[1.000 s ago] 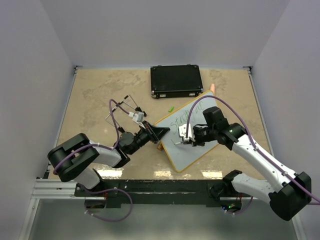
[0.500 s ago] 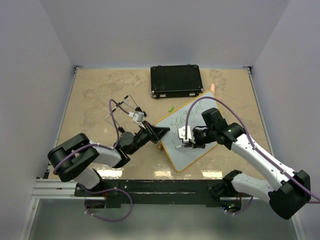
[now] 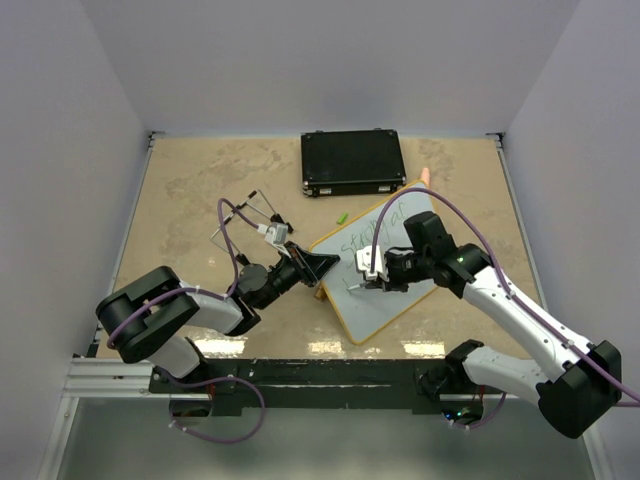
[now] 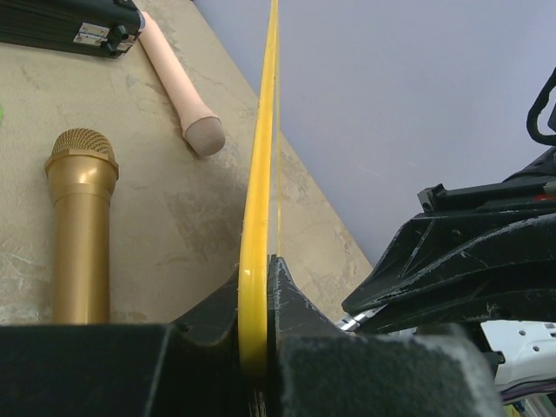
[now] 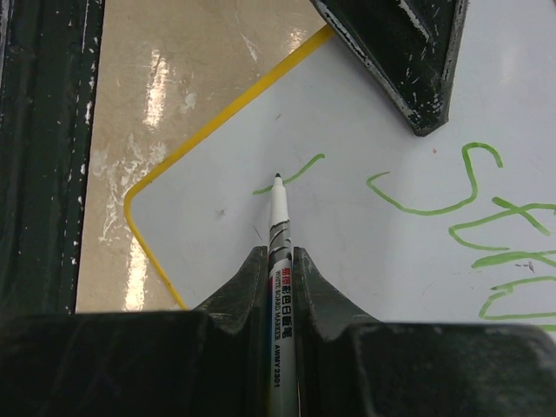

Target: Write a sentence on the whiteboard

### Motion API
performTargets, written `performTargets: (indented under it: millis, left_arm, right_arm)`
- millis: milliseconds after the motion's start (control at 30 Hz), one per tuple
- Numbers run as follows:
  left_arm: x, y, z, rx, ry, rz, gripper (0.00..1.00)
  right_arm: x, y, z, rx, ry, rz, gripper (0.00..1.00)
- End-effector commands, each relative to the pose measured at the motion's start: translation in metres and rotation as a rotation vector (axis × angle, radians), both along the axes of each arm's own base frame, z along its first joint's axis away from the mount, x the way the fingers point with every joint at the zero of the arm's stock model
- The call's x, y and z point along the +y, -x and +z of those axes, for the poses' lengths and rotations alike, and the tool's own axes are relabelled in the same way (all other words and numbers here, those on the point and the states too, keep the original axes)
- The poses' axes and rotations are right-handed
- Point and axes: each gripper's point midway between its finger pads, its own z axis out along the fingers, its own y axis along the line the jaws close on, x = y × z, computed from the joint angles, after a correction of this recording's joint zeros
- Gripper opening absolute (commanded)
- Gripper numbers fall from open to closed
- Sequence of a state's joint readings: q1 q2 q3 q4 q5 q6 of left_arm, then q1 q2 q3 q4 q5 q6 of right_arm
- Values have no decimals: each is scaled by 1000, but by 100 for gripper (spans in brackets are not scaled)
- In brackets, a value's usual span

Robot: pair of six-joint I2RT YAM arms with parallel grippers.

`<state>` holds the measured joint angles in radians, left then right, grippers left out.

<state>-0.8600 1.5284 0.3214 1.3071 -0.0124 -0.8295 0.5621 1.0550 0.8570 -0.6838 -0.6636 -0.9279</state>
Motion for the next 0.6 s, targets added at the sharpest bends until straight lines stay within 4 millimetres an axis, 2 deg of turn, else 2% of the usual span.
performTargets:
  millis: [0, 567]
  left_arm:
    - [4, -5, 1, -57, -22, 34, 0]
    - [5, -3, 0, -54, -19, 30, 0]
  right_arm:
    - [6, -14, 17, -48, -38, -41, 0]
    - [-3, -26, 18, -69, -32, -124, 0]
